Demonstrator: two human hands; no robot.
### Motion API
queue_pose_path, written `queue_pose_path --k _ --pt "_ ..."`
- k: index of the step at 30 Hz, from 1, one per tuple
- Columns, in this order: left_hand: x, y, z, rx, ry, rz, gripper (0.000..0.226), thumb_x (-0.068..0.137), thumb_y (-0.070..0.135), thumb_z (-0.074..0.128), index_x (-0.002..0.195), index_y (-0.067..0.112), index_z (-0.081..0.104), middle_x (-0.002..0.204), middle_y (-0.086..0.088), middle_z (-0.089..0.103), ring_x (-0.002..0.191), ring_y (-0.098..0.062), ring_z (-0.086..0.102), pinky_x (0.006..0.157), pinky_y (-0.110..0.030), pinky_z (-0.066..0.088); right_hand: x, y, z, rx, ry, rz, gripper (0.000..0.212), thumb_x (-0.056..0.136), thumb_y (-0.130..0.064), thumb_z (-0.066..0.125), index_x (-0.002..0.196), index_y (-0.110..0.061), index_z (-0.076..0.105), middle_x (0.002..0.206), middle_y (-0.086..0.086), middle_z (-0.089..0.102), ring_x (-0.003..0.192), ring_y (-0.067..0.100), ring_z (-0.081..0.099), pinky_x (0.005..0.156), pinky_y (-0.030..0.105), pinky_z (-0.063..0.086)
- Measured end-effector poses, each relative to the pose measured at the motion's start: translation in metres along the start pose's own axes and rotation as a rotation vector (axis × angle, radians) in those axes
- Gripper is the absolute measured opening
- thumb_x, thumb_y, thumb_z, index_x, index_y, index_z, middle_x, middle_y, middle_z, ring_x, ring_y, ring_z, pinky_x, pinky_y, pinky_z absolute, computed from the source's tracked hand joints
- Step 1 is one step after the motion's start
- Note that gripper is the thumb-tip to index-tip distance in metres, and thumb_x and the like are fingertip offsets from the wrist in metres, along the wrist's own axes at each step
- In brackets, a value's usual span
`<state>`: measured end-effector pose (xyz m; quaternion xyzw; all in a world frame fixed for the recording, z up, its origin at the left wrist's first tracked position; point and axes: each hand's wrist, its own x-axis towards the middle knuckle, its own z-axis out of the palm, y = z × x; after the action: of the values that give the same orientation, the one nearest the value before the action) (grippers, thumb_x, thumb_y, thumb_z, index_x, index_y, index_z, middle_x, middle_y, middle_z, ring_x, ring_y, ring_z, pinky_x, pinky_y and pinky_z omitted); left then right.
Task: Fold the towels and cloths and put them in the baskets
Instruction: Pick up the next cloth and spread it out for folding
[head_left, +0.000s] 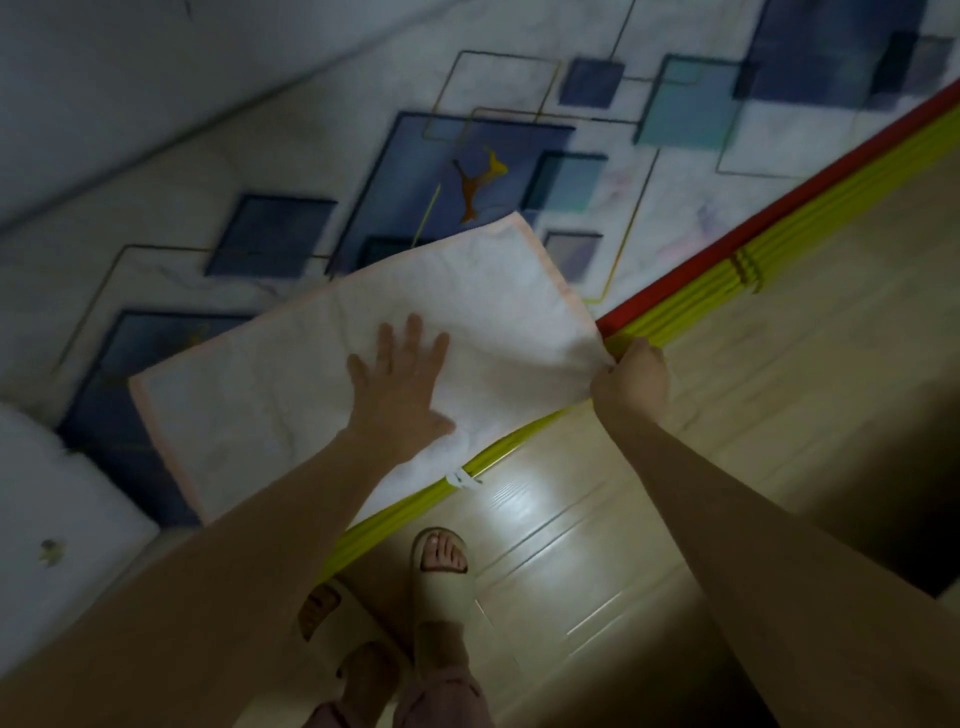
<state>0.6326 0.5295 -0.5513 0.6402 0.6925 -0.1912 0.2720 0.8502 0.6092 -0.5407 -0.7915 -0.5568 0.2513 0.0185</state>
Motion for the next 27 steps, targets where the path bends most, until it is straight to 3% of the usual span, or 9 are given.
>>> queue_pose_path --k 2,3,6,8,12,16,20,25,27 --pt "0.003 0.007 -0.001 0.039 0.071 -0.003 0.094 0.086 0.059 0.053 0.153 0.024 -0.002 0.159 -0.015 -0.009 0.145 -0.04 0.003 0.111 -0.059 0.018 0.001 0.01 -0.003 0.02 -0.044 0.061 0.033 0.083 -0.001 0.051 0.116 0.006 0.048 0.121 0.025 0.051 0.112 0.039 0.05 0.086 0.039 0.039" --pt "0.006 0.011 -0.005 0.026 0.179 0.028 0.083 0.086 0.052 0.06 0.151 0.021 0.019 0.158 -0.018 0.012 0.141 -0.041 0.022 0.107 -0.058 0.028 0.001 0.013 -0.002 0.045 -0.067 0.059 0.035 0.084 -0.003 0.052 0.117 0.006 0.047 0.119 0.025 0.052 0.11 0.039 0.051 0.083 0.039 0.039" --pt "0.031 0.022 -0.02 -0.053 0.46 0.25 0.037 0.085 0.024 0.067 0.12 0.014 0.061 0.13 -0.012 0.056 0.107 -0.033 0.059 0.085 -0.042 0.048 0.0 0.013 0.002 0.173 -0.074 0.08 0.034 0.088 -0.015 0.054 0.116 0.003 0.045 0.113 0.022 0.056 0.102 0.039 0.055 0.073 0.036 0.038" --pt "0.052 0.038 -0.043 -0.073 0.467 0.409 0.033 0.088 0.01 0.061 0.121 0.013 0.061 0.128 -0.009 0.057 0.104 -0.03 0.061 0.08 -0.039 0.052 -0.001 0.014 0.004 0.267 -0.049 0.13 0.031 0.091 -0.019 0.054 0.114 0.001 0.046 0.109 0.02 0.059 0.098 0.038 0.057 0.072 0.035 0.039" --pt "0.096 0.075 -0.075 0.053 0.341 0.499 0.057 0.093 -0.003 0.044 0.146 0.016 0.032 0.153 -0.004 0.03 0.135 -0.024 0.037 0.105 -0.037 0.038 -0.005 0.011 0.008 0.366 0.003 0.171 0.013 0.088 -0.008 0.055 0.1 -0.003 0.051 0.093 0.01 0.058 0.086 0.03 0.057 0.067 0.032 0.04" --pt "0.115 0.087 -0.085 0.276 0.32 0.574 0.058 0.085 -0.009 0.049 0.138 0.012 0.039 0.14 -0.009 0.038 0.122 -0.029 0.047 0.08 -0.039 0.051 -0.009 0.01 0.012 0.408 0.076 0.193 0.009 0.084 0.0 0.053 0.09 -0.006 0.052 0.083 0.006 0.057 0.079 0.028 0.057 0.066 0.038 0.048" --pt "0.118 0.087 -0.091 0.376 0.297 0.487 0.036 0.088 -0.006 0.046 0.12 0.009 0.053 0.122 -0.011 0.046 0.095 -0.032 0.06 0.059 -0.035 0.038 -0.013 0.017 0.015 0.491 0.094 0.179 0.015 0.076 0.008 0.048 0.077 -0.007 0.049 0.074 0.007 0.055 0.068 0.025 0.052 0.061 0.038 0.048" --pt "0.116 0.064 -0.087 0.313 0.32 0.519 0.017 0.088 -0.001 0.051 0.105 0.003 0.052 0.115 -0.015 0.053 0.093 -0.033 0.058 0.074 -0.037 0.048 -0.025 0.008 0.005 0.515 0.156 0.103 0.013 0.081 0.004 0.053 0.077 -0.008 0.047 0.072 0.007 0.053 0.066 0.022 0.046 0.059 0.031 0.037" --pt "0.113 0.048 -0.086 0.137 0.429 0.538 0.03 0.087 0.011 0.06 0.115 0.005 0.049 0.119 -0.019 0.057 0.1 -0.035 0.059 0.087 -0.039 0.049 -0.038 -0.007 0.0 0.512 0.128 -0.044 0.01 0.086 -0.005 0.056 0.081 -0.008 0.049 0.073 0.006 0.054 0.066 0.022 0.048 0.058 0.034 0.04"
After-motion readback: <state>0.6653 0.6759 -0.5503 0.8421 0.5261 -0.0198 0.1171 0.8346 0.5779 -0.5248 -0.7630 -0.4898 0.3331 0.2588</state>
